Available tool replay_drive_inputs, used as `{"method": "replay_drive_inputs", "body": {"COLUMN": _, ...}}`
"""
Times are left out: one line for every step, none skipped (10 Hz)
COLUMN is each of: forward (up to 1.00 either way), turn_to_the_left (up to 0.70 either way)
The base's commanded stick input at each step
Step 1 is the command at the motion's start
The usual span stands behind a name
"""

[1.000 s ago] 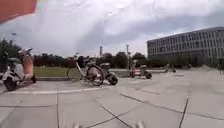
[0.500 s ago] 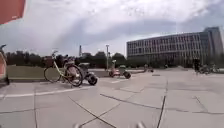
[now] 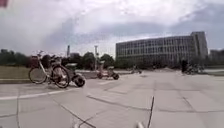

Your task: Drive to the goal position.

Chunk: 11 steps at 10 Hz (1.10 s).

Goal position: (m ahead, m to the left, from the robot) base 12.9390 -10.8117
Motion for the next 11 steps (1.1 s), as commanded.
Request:
{"method": "replay_drive_inputs", "body": {"forward": 0.7, "turn_to_the_left": -0.14}}
{"method": "replay_drive_inputs", "body": {"forward": 0.7, "turn_to_the_left": -0.14}}
{"method": "replay_drive_inputs", "body": {"forward": 0.7, "turn_to_the_left": -0.14}}
{"method": "replay_drive_inputs", "body": {"forward": 0.7, "turn_to_the_left": -0.14}}
{"method": "replay_drive_inputs", "body": {"forward": 0.7, "turn_to_the_left": -0.14}}
{"method": "replay_drive_inputs", "body": {"forward": 0.7, "turn_to_the_left": -0.14}}
{"method": "replay_drive_inputs", "body": {"forward": 0.7, "turn_to_the_left": -0.14}}
{"method": "replay_drive_inputs", "body": {"forward": 0.7, "turn_to_the_left": -0.14}}
{"method": "replay_drive_inputs", "body": {"forward": 0.7, "turn_to_the_left": -0.14}}
{"method": "replay_drive_inputs", "body": {"forward": 0.7, "turn_to_the_left": -0.14}}
{"method": "replay_drive_inputs", "body": {"forward": 0.7, "turn_to_the_left": -0.14}}
